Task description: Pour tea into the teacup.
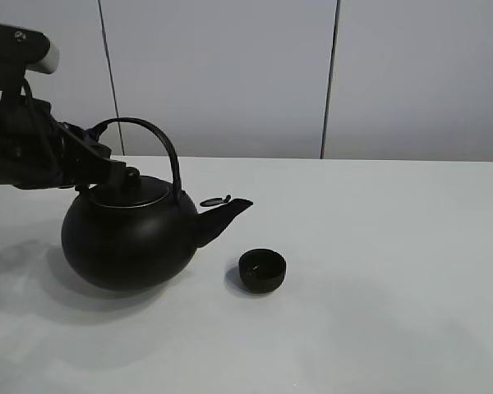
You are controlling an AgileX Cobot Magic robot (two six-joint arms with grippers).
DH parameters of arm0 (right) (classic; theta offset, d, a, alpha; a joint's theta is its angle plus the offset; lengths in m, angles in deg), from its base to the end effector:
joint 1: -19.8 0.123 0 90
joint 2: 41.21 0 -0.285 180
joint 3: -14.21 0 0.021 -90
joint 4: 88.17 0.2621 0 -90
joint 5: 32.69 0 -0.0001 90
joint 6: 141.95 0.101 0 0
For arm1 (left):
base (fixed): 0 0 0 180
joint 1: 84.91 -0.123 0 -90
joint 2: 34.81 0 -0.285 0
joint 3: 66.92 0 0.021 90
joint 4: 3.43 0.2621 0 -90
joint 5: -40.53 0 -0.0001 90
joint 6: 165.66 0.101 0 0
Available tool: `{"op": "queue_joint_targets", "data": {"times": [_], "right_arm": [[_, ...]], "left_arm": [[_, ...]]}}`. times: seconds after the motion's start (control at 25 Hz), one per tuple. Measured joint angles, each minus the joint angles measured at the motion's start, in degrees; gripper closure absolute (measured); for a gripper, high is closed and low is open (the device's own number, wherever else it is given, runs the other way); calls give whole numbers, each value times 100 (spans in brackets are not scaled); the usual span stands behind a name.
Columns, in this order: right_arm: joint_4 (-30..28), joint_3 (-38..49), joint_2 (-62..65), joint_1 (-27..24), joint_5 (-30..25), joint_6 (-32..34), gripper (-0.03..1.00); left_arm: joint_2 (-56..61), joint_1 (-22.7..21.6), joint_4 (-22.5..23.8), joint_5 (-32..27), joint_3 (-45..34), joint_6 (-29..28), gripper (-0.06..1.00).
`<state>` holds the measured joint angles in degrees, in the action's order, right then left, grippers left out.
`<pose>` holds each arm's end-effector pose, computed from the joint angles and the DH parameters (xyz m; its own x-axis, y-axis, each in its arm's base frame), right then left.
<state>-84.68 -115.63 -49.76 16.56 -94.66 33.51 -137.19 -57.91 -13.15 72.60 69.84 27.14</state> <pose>0.0182 0.0044 0.2680 -0.5086 -0.0218 -0.8607 -0.0155 0.9997 -0.0162 0.2878 -0.1365 0.1560 -0.3301 0.2567 -0.9084 0.4066 0.9071 0.1086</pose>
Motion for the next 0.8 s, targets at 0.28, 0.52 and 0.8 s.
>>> {"op": "queue_joint_targets", "data": {"times": [0.28,0.52,0.8], "right_arm": [[0,0,0,0,0,0,47],[0,0,0,0,0,0,47],[0,0,0,0,0,0,47]], "left_arm": [[-5,0,-44,-293,283,0,83],[-204,0,614,-47,283,132,83],[-401,19,682,-28,283,250,83]]}}
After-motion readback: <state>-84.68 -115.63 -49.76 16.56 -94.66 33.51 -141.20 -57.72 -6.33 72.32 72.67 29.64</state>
